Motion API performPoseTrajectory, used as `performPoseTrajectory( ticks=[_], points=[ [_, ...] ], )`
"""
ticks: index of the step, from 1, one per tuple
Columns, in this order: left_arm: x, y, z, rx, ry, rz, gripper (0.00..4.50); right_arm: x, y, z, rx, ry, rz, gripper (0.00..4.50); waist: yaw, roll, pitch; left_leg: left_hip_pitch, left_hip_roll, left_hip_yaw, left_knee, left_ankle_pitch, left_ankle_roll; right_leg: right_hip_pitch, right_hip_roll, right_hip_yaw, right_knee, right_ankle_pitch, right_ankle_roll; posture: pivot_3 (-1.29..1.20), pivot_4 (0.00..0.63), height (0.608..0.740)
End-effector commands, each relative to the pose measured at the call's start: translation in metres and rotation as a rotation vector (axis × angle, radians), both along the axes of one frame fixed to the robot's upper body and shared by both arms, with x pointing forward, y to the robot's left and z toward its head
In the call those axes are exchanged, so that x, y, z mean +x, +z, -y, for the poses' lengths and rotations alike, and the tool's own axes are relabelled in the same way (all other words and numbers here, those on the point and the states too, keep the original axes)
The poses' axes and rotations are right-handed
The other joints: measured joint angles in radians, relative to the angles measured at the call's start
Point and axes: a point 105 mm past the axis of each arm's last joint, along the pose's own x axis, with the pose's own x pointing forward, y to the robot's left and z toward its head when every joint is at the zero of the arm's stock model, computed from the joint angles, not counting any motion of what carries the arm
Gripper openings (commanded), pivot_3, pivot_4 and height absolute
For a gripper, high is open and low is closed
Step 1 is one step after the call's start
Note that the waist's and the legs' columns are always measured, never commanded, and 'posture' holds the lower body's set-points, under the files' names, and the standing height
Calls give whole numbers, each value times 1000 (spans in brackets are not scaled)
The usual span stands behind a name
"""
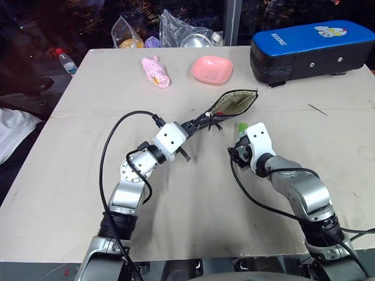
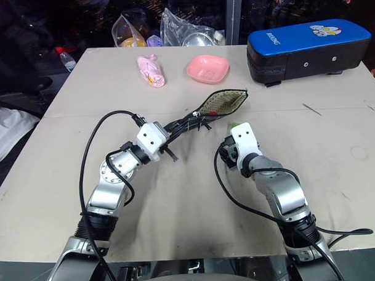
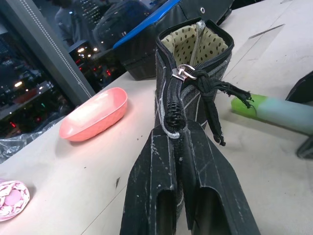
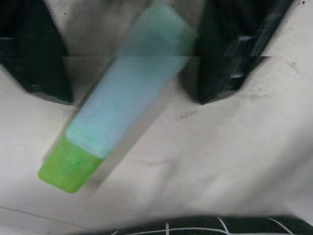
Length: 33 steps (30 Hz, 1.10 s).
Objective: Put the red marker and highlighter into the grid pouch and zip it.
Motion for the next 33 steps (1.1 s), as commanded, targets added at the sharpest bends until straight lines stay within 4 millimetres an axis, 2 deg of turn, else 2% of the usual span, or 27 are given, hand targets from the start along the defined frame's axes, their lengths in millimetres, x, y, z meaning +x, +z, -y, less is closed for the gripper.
performPoseTrajectory(
  ticks=[1, 4, 11, 14, 17, 19, 24, 30, 33],
  points=[
    [-2, 6, -2, -4, 9, 34, 0, -2, -7, 21, -35, -70, -47, 2272, 1, 0, 0, 0, 0, 0, 0, 0, 0, 0, 0, 0, 0, 0, 0, 0, 150, 740],
    [-3, 4, -1, -6, 12, 32, 0, 6, 12, 46, -32, -151, 22, 888, 8, 0, 0, 0, 0, 0, 0, 0, 0, 0, 0, 0, 0, 0, 0, 0, 150, 740],
    [-3, 4, 1, -12, 15, 34, 0, 10, 47, 90, -100, -182, 111, 813, 10, 0, 0, -1, -3, -1, 0, 0, 1, 0, -1, 0, -1, 0, 0, 0, 150, 740],
    [-4, 3, 3, -15, 8, 31, 0, 15, 77, 106, -265, -51, 266, 813, 4, 1, 1, -1, -3, -1, -1, 0, 1, 0, -1, 0, -1, 0, 0, 0, 150, 740],
    [-5, 2, 6, -14, -3, 28, 0, 17, 107, 114, -473, 136, 453, 813, 1, 1, 1, -1, -5, -1, -2, 0, 1, 0, -1, 0, -2, 0, 0, 0, 150, 740],
    [-5, 1, 7, -12, -10, 27, 0, 14, 120, 109, -593, 304, 543, 813, -1, 1, 2, 0, -5, -1, -2, 0, 1, 0, 0, 0, -3, 0, 0, 0, 150, 740],
    [-4, 1, 11, -11, -21, 27, 0, 14, 135, 94, -830, 570, 679, 813, -2, 0, 2, 0, -4, 0, -4, 0, 0, 0, 0, 1, -4, 0, 0, 0, 150, 740],
    [-7, 2, 20, -1, -56, 31, 0, 26, 131, 72, -1028, 777, 764, 813, 3, 0, 2, 0, -3, 1, -3, 0, 0, 0, -1, 1, -5, 0, 0, 0, 150, 740],
    [-11, 4, 27, 34, -92, 55, 0, 33, 122, 60, -1132, 884, 789, 813, 4, 0, 2, 0, -2, 1, -2, 0, 0, 0, -1, 1, -5, 0, 0, 0, 150, 740]
  ],
)
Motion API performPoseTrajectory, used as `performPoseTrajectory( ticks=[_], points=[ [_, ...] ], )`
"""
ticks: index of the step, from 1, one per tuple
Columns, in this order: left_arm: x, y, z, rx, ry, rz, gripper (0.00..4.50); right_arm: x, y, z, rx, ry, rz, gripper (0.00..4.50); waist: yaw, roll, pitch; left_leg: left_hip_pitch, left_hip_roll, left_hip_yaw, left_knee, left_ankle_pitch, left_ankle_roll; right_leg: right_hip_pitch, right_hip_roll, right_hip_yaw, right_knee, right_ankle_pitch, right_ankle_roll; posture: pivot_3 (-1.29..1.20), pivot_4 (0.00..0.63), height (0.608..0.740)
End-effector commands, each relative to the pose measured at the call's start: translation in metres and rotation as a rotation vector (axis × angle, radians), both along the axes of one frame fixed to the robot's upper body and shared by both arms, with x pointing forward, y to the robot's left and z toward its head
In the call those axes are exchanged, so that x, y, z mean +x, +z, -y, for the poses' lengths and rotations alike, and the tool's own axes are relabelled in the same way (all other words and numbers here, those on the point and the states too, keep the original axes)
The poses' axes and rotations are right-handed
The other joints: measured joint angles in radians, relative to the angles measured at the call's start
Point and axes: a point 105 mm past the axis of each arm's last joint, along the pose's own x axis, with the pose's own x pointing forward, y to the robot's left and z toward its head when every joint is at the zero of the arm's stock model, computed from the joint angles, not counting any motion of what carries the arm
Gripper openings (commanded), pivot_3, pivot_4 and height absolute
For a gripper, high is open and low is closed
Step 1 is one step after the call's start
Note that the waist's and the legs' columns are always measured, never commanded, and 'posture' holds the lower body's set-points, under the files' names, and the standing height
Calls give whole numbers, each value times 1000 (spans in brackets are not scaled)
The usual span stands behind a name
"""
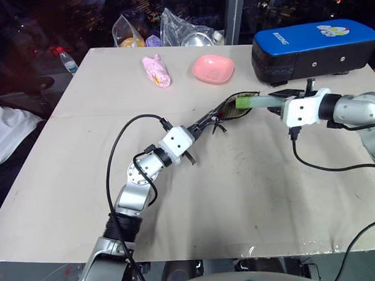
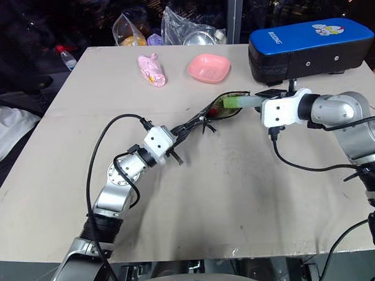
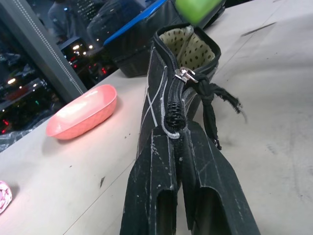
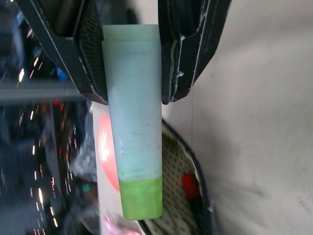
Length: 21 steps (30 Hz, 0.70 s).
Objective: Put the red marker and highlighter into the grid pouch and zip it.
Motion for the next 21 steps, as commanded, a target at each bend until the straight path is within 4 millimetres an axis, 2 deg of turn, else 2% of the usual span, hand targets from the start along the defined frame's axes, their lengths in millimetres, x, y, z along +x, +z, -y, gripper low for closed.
performPoseTrajectory(
  ticks=[1, 4, 9, 12, 14, 17, 19, 21],
  points=[
    [-8, 15, 13, 36, -67, 83, 0, 7, -1, -16, -137, 110, 68, 813, 1, 0, 0, 0, 0, 0, 0, 0, 0, 0, 0, 0, 0, 0, 0, 0, 150, 740],
    [-15, 16, 21, 63, -112, 99, 0, 8, -9, -39, -164, 214, 82, 813, -10, 1, 1, 1, 0, 2, 1, 0, 0, 0, 0, 1, 1, 0, 0, 0, 150, 740],
    [-22, 17, 28, 75, -149, 108, 0, 2, -24, -61, -169, 347, 79, 813, 0, 2, 2, 0, 3, 3, 1, 0, -1, 0, 1, -1, 2, 0, 0, 0, 150, 740],
    [-22, 18, 28, 72, -150, 107, 0, 3, -30, -66, -151, 385, 74, 813, -1, 2, 2, 0, 2, 3, 2, 0, 0, 0, 0, 0, 2, 0, 0, 0, 150, 740],
    [-21, 18, 28, 68, -144, 104, 0, 9, -32, -62, -152, 364, 69, 813, -2, 2, 2, 1, 2, 4, 3, 0, 0, 0, 0, 0, 3, 0, 0, 0, 150, 740],
    [-19, 17, 25, 59, -121, 98, 0, 17, -28, -55, -122, 314, 61, 2458, -3, 2, 2, 1, 3, 4, 3, 0, 0, 0, 0, 0, 4, 0, 0, 0, 150, 740],
    [-17, 18, 24, 42, -103, 93, 0, 22, -13, -48, 11, 259, 46, 2846, -3, 3, 2, 1, 3, 4, 3, 0, 0, 0, 0, 0, 4, 0, 0, 0, 150, 740],
    [-17, 18, 24, 28, -92, 89, 0, 24, -4, -40, 105, 217, 20, 3590, -2, 3, 2, 1, 3, 3, 3, 0, 0, 0, 0, 0, 4, 0, 0, 0, 150, 740]
  ],
)
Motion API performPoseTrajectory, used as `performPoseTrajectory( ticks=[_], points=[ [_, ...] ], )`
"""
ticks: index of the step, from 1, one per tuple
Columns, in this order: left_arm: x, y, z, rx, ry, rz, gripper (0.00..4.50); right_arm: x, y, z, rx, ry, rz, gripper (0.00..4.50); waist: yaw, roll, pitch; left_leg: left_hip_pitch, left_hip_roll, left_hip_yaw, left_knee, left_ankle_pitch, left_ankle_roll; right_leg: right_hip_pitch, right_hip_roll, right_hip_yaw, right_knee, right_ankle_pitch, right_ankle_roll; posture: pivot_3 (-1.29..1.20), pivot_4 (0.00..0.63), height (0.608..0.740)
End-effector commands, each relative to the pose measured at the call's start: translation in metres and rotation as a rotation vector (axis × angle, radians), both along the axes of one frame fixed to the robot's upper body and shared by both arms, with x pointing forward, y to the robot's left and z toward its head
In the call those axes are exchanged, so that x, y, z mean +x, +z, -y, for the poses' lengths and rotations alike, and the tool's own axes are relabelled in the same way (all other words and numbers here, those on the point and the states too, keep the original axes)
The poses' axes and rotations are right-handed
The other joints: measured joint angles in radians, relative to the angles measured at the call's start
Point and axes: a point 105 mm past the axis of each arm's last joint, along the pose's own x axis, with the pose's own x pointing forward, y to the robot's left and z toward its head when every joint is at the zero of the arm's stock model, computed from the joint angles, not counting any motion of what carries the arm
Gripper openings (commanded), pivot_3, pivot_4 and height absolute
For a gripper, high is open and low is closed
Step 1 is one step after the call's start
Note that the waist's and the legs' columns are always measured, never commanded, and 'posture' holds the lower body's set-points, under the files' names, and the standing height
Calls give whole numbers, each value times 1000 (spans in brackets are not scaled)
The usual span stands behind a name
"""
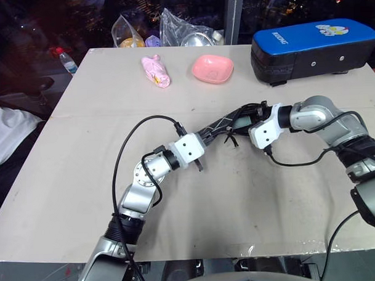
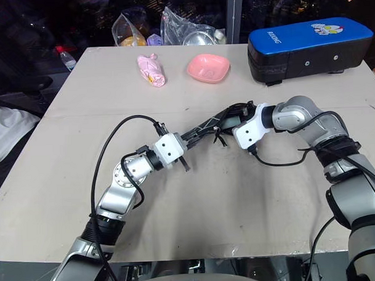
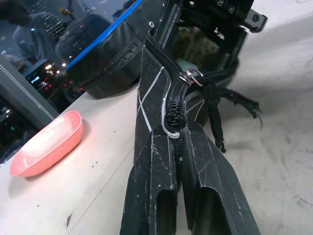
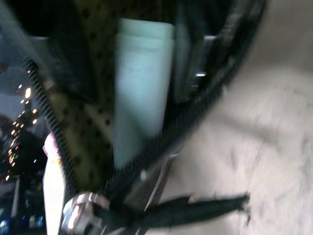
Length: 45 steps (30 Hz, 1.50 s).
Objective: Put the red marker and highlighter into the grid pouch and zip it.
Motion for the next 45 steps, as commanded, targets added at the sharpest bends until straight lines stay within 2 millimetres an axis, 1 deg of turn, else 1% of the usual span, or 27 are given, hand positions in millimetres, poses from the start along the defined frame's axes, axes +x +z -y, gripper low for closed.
performPoseTrajectory(
  ticks=[1, 2, 4, 5, 7, 9, 11, 15, 19, 21, 27, 35, 39, 44, 45],
  points=[
    [-3, 16, 2, -50, 12, 52, 0, 4, 41, 16, 224, -73, -13, 4088, 1, 0, 0, 0, 0, 0, 0, 0, 0, 0, 0, 0, 0, 0, 0, 0, 150, 740],
    [-2, 16, 1, -62, 20, 46, 0, 2, 46, 24, 285, -99, -61, 4459, 3, 0, 0, 0, 0, -1, 0, 0, 0, 0, 0, 0, 0, 0, 0, 0, 150, 740],
    [-2, 14, 1, -85, 31, 30, 0, -8, 56, 47, 385, -152, -165, 4459, 10, 0, 0, 0, 0, -2, 0, 0, 0, 0, 0, 0, 0, 0, 0, 0, 150, 740],
    [-2, 13, 1, -89, 33, 24, 0, -12, 62, 53, 434, -178, -207, 4459, 16, 0, 0, 0, 0, -2, 0, 0, 0, 0, 0, -1, -1, 0, 0, 0, 150, 740],
    [-2, 11, 2, -90, 31, 14, 0, -20, 71, 57, 552, -233, -308, 4459, 21, 0, 0, -1, 0, -2, 0, 0, 0, 0, -1, 0, -1, 0, 0, 0, 150, 740],
    [-2, 9, 2, -95, 29, 4, 0, -31, 72, 54, 638, -271, -424, 4459, 16, 0, 0, 0, 0, -2, 0, 0, 0, 0, -1, 0, 0, 0, 0, 0, 150, 740],
    [-1, 8, 4, -104, 25, -6, 0, -43, 69, 47, 752, -301, -545, 4459, 12, 1, 0, 1, 1, -2, 0, 0, 0, 0, 0, 0, 2, 0, -1, 0, 150, 740],
    [-1, 9, 8, -110, 11, -12, 0, -69, 44, 28, 874, -365, -743, 4459, 14, 0, -1, 0, 2, -5, 0, 0, 0, 0, 0, -1, 1, 0, -1, 0, 150, 740],
    [-3, 8, 11, -117, 1, -19, 0, -80, 29, 15, 972, -447, -842, 4459, 18, 0, -1, -1, 0, -4, 0, 0, 1, 0, -1, -1, 1, 0, -1, 0, 150, 740],
    [-4, 7, 13, -121, -4, -24, 0, -83, 17, 7, 1029, -511, -894, 4459, 19, 0, -1, -1, 0, -5, 0, 0, 1, 0, 0, -1, 1, 0, -1, 0, 150, 740],
    [-6, 6, 16, -125, -8, -33, 0, -91, -4, -18, 1121, -621, -1047, 4459, 22, 0, -1, -1, 0, -5, 0, 0, 1, 0, 1, -1, 1, 0, -1, 0, 150, 740],
    [-7, 5, 17, -124, -7, -35, 0, -88, -9, -29, 1175, -688, -1139, 4459, 22, 0, -1, -1, -1, -5, 0, -1, 1, 0, 1, -1, 1, 0, -1, 0, 150, 740],
    [-8, 3, 18, -116, -11, -36, 0, -82, -8, -33, 1205, -693, -1165, 4459, 21, 0, -1, -1, -1, -5, 0, -1, 1, 0, 1, -1, 1, 0, -1, 0, 150, 740],
    [-8, 1, 14, -109, -2, -36, 0, -72, -3, -33, 1241, -695, -1181, 4459, 20, 0, -1, -1, -1, -6, 0, -1, 1, 0, 1, -1, 1, 0, -1, 0, 150, 740],
    [-8, 1, 14, -108, -1, -35, 0, -71, -3, -34, 1245, -694, -1190, 4228, 20, 0, -1, -1, -1, -6, 0, -1, 1, 0, 1, -1, 1, 0, -1, 0, 150, 740]
  ],
)
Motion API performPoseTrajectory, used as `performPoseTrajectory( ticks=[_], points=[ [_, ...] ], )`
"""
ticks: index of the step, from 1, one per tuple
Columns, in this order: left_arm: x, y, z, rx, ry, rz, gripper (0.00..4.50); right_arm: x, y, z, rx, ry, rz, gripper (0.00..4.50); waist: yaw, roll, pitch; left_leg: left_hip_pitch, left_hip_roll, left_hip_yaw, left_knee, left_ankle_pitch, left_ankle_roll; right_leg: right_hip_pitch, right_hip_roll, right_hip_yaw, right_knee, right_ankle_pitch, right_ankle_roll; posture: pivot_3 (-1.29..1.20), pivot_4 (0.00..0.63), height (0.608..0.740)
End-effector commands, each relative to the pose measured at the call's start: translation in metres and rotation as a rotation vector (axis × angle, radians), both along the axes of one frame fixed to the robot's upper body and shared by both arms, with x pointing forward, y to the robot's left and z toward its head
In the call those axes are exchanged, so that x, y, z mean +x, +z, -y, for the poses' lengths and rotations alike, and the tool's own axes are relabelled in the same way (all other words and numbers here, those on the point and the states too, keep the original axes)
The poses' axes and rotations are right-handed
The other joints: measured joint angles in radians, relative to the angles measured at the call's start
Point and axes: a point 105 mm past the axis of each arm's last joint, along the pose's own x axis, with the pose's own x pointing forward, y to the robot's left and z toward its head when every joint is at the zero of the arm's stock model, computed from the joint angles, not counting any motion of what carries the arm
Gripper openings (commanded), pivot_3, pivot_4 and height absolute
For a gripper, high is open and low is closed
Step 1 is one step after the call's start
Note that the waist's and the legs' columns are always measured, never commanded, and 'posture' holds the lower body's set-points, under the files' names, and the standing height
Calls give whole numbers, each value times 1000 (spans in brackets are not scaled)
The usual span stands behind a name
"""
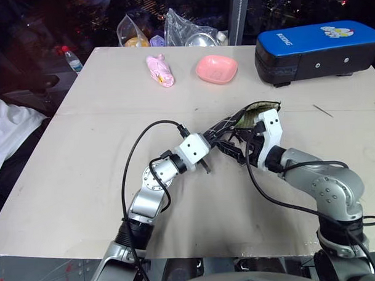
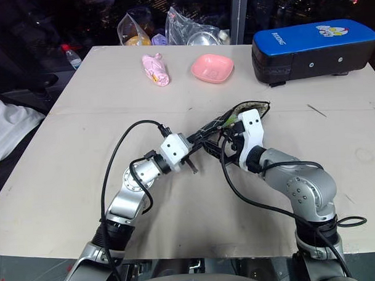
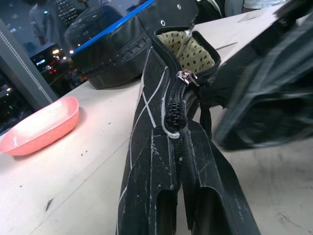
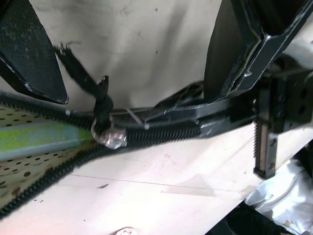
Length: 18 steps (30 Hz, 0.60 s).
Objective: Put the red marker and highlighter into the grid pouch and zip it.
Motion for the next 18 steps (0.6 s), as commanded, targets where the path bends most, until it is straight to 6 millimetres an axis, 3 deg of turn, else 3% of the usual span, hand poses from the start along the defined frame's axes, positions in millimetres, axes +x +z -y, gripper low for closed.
performPoseTrajectory(
  ticks=[1, 5, 9, 18],
  points=[
    [-5, 11, 2, -9, -15, 49, 0, 5, 14, 2, 50, -13, 24, 3948, 0, 0, 0, 0, 0, 0, 0, 0, 0, 0, 0, 0, 0, 0, 0, 0, 150, 740],
    [-5, 10, 2, -8, -12, 50, 0, 10, 12, 4, 55, -35, 10, 2240, -3, 0, 0, 0, 0, 0, 0, 0, 0, 0, 0, 0, 0, 0, 0, 0, 150, 740],
    [-7, 8, 0, -6, -7, 48, 0, 12, 10, 6, 63, -54, -8, 224, -6, 0, 0, 0, 0, 0, 0, 0, 0, 0, 0, 0, 0, 0, 0, 0, 150, 740],
    [-5, 9, -1, -3, 0, 47, 0, 18, 9, 22, 41, -135, -6, 101, -20, 0, 0, 0, 0, 0, -1, 0, 0, 0, 0, 0, 0, 0, 0, 0, 150, 740]
  ],
)
